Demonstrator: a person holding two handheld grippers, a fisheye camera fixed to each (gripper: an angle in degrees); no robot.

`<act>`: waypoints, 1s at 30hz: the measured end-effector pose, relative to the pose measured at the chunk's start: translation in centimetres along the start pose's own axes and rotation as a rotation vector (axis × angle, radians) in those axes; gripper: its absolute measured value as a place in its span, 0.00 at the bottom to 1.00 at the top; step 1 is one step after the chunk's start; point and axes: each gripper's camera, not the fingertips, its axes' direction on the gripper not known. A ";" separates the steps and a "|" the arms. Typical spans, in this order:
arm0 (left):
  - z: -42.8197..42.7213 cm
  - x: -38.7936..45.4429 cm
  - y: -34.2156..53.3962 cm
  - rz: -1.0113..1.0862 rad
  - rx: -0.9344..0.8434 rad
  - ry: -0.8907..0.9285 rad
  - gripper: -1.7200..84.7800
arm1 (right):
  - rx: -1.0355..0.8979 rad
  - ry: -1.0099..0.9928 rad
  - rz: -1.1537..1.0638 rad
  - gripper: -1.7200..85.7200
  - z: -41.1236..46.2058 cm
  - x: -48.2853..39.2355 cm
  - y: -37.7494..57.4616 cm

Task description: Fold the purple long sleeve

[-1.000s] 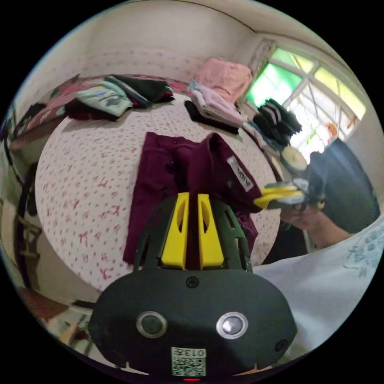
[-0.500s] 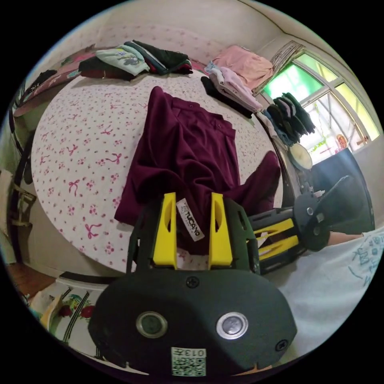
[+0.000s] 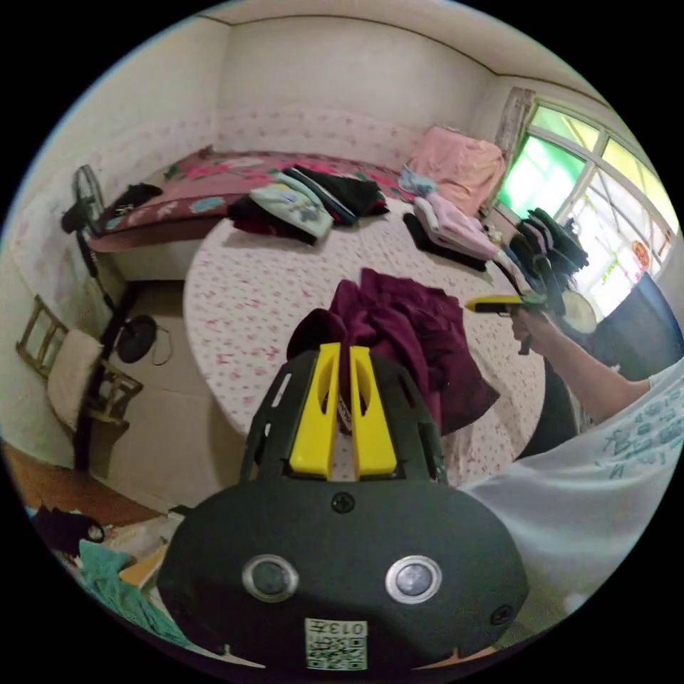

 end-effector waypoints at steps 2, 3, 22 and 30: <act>-2.3 -2.6 1.1 -0.088 0.046 -0.062 0.03 | -0.002 0.116 -0.018 0.17 0.9 0.6 -1.4; -2.8 -3.9 2.4 -0.140 0.055 -0.091 0.03 | -0.008 0.130 -0.025 0.17 1.2 0.6 -1.8; -3.7 -5.8 -0.2 -0.104 0.260 0.197 0.03 | 0.293 -0.108 0.049 0.07 -9.0 6.6 1.2; -13.1 -0.1 -3.7 0.159 0.722 0.213 0.03 | 1.137 -0.056 -0.071 0.08 -31.8 7.0 14.0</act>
